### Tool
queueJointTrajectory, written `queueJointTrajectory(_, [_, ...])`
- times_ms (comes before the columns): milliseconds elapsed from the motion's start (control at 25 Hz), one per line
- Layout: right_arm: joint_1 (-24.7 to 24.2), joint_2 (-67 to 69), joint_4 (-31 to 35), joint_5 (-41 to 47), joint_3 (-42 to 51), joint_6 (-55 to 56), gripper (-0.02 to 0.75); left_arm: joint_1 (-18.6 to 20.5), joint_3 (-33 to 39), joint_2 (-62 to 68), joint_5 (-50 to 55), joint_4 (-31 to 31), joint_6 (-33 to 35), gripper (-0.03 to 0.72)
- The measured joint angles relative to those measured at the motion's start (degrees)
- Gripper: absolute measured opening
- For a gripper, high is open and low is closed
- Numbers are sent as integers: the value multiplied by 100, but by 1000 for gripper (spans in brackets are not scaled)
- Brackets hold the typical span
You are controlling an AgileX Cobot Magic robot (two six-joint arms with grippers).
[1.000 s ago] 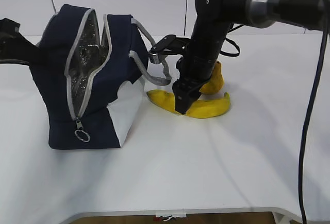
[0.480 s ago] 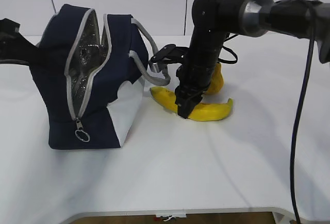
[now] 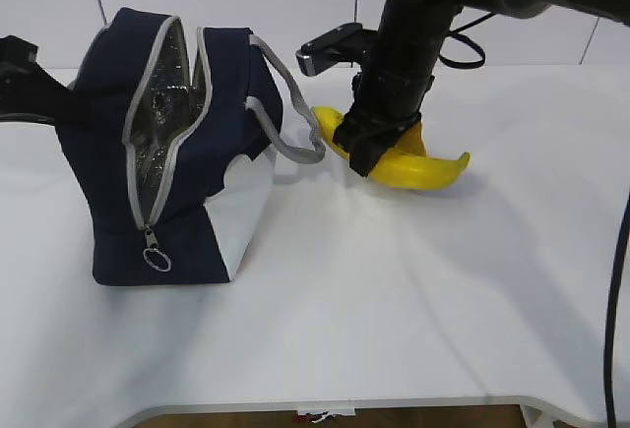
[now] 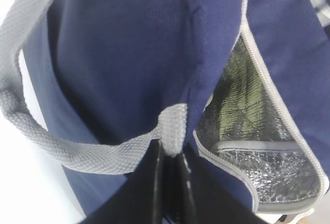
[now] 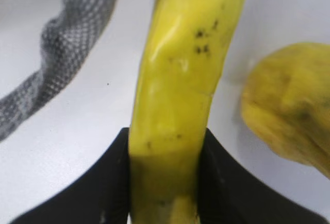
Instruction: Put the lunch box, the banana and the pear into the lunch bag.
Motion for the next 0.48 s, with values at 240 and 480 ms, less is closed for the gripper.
queueJointTrajectory(240, [0,-263,-44,70,-450,1017,267,0,0,0,-12,0,0,4])
queueJointTrajectory(480, [0,-530,214,119,-1211,2695,267,0,0,0,-60,0,0,4])
